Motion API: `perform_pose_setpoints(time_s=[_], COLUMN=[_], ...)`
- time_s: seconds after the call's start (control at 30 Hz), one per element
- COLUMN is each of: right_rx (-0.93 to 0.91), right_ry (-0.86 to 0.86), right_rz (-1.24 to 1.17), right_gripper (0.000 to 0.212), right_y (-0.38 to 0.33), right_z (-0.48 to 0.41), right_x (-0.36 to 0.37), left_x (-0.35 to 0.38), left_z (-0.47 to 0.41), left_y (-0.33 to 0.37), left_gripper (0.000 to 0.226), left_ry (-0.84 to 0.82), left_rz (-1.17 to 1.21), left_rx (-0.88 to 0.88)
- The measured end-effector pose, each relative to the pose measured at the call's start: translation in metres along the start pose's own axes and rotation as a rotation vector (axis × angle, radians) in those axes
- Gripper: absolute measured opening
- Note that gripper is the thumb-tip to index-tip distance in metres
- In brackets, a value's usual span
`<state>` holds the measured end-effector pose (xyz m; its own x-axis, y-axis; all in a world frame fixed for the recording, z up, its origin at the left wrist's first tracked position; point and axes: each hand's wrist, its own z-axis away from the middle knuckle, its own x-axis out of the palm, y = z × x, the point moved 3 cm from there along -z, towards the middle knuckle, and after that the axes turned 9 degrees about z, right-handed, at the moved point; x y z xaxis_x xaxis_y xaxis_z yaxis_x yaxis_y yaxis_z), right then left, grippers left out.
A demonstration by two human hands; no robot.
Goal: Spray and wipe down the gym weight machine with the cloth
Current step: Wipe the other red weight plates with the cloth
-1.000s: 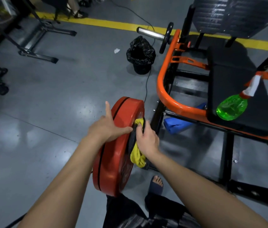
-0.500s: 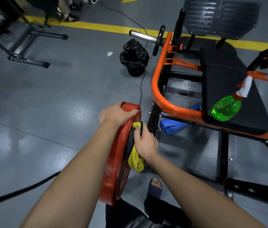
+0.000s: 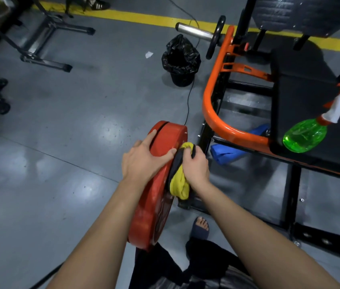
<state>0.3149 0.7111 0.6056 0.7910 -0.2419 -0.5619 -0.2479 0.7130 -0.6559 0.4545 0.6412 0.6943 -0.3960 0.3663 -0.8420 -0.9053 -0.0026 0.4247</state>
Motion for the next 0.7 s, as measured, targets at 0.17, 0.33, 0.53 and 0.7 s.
perform_pose_setpoints(time_s=[0.17,0.33,0.53,0.7], right_rx=[0.127,0.158,0.074,0.010], right_ry=[-0.096,-0.041,-0.054,-0.091], right_rz=[0.029,-0.147,-0.036,-0.148], right_gripper=[0.042,0.048,0.047,0.032], right_y=[-0.004,-0.010,-0.027,-0.008], right_z=[-0.041,-0.068,-0.072,-0.011], right_x=[0.009,0.000,-0.005,-0.003], left_x=[-0.004,-0.003,-0.004,0.003], left_z=[0.010,0.013,0.004,0.002], left_y=[-0.007,-0.011,-0.010,-0.008], left_gripper=[0.106,0.114,0.106,0.102], left_ry=[-0.049,-0.072,-0.093,-0.056], left_rz=[0.013,-0.024,-0.069,-0.076], left_rx=[-0.027,-0.028,0.013,0.058])
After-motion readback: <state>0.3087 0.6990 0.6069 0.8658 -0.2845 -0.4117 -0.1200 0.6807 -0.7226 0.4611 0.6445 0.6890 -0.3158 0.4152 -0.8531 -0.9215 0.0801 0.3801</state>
